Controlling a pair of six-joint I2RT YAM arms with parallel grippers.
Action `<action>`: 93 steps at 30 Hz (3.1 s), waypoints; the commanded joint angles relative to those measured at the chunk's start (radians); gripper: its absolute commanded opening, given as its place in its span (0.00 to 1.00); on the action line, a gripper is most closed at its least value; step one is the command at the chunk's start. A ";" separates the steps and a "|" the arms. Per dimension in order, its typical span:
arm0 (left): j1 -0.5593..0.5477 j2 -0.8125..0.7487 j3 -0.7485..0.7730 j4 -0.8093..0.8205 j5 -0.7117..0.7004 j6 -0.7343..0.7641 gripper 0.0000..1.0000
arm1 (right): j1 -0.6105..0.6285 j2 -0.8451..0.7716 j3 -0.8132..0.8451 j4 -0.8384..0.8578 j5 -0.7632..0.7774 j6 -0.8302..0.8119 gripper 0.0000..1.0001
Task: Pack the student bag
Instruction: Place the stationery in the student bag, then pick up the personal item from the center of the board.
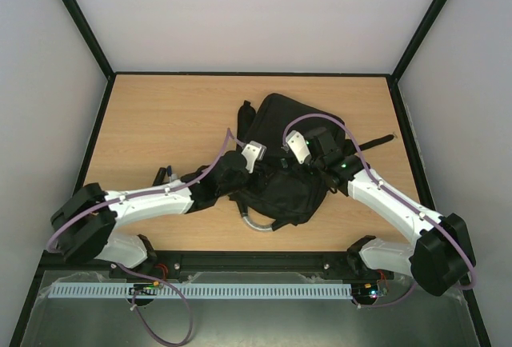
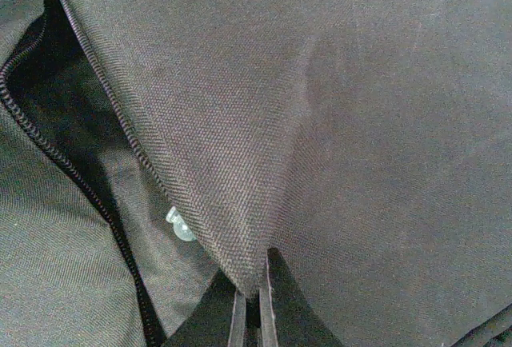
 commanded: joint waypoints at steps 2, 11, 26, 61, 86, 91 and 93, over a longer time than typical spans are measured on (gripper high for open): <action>-0.005 -0.128 -0.025 -0.236 -0.087 0.029 0.45 | -0.003 -0.010 -0.004 0.029 -0.041 -0.011 0.01; 0.105 -0.273 0.020 -0.609 -0.267 -0.050 0.66 | -0.003 -0.008 -0.005 0.020 -0.048 -0.018 0.01; 0.470 -0.350 -0.088 -0.814 -0.243 -0.198 0.72 | -0.003 -0.023 -0.010 0.020 -0.045 -0.024 0.01; 0.549 0.001 -0.037 -0.815 -0.272 -0.178 0.47 | -0.003 -0.020 -0.018 0.018 -0.041 -0.032 0.01; 0.549 0.065 -0.054 -0.756 -0.163 -0.156 0.21 | -0.005 -0.023 -0.019 0.015 -0.033 -0.035 0.01; 0.543 0.026 -0.044 -0.780 -0.149 -0.161 0.10 | -0.005 -0.028 -0.019 0.015 -0.032 -0.034 0.01; 0.527 -0.014 -0.028 -0.802 -0.144 -0.170 0.10 | -0.005 -0.029 -0.019 0.015 -0.034 -0.034 0.01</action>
